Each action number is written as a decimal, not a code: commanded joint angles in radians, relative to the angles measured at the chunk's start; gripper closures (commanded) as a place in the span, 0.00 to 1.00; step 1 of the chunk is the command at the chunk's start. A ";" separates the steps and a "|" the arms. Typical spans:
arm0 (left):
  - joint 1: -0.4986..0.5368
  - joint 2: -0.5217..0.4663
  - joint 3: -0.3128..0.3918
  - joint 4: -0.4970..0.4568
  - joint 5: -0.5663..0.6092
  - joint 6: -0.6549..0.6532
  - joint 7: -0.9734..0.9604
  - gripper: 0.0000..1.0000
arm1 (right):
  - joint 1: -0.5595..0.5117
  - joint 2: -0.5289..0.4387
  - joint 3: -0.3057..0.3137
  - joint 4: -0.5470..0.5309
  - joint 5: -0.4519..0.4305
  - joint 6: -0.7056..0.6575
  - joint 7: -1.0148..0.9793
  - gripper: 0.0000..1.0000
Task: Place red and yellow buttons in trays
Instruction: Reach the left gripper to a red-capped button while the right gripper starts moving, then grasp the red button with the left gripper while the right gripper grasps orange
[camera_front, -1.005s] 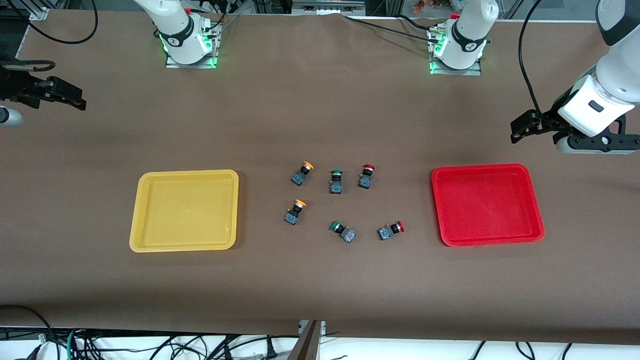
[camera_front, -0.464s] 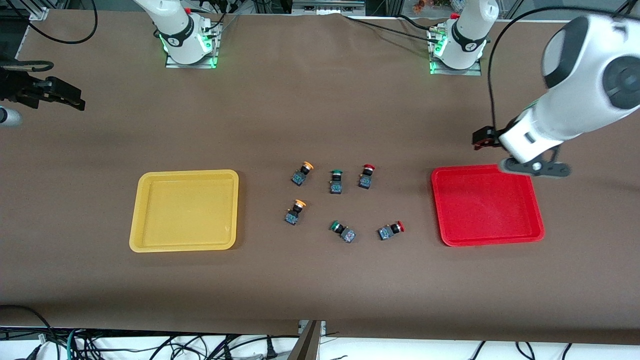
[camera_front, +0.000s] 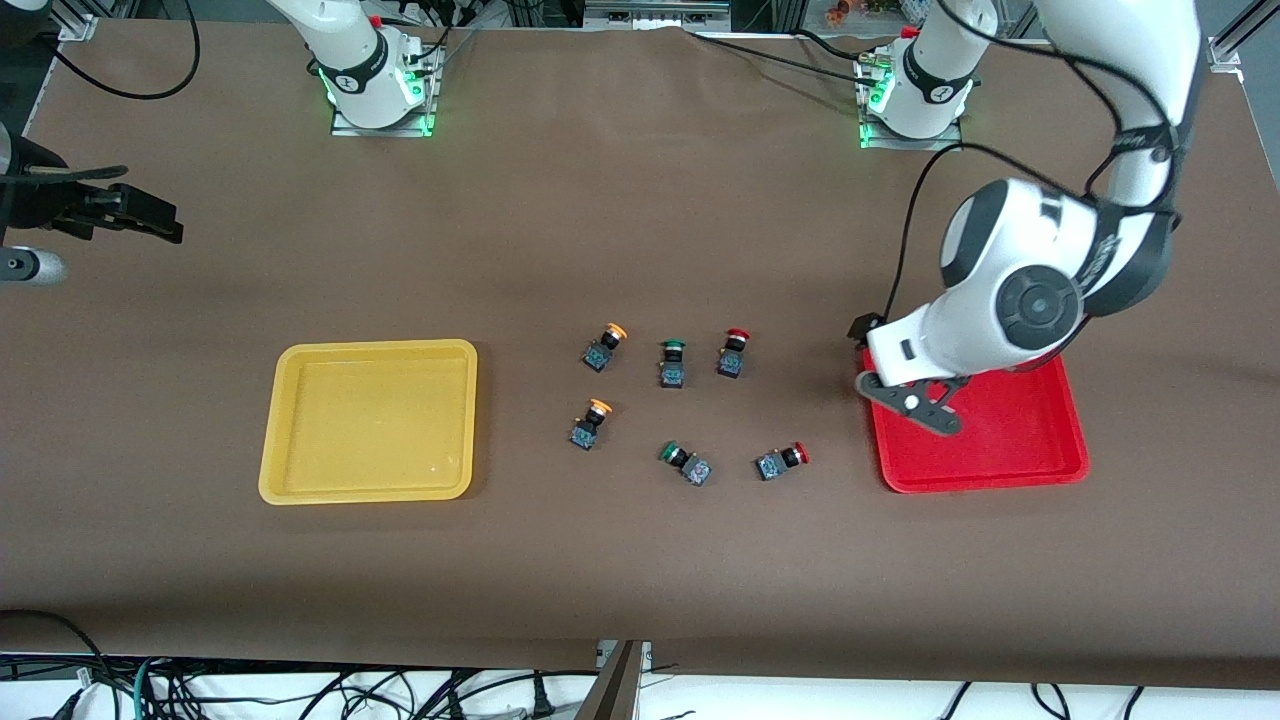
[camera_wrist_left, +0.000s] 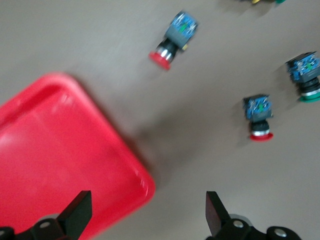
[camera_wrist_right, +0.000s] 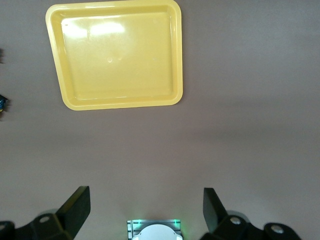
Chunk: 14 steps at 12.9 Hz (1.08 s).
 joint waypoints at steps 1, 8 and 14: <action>-0.040 0.118 0.006 0.118 -0.022 0.068 0.143 0.00 | 0.000 0.023 0.010 0.010 -0.009 0.009 -0.016 0.00; -0.141 0.356 0.007 0.150 -0.019 0.484 0.279 0.00 | 0.005 0.141 0.017 0.014 0.003 0.051 -0.001 0.00; -0.127 0.394 0.018 0.196 -0.016 0.493 0.476 0.00 | 0.130 0.262 0.019 0.012 0.023 0.172 0.166 0.00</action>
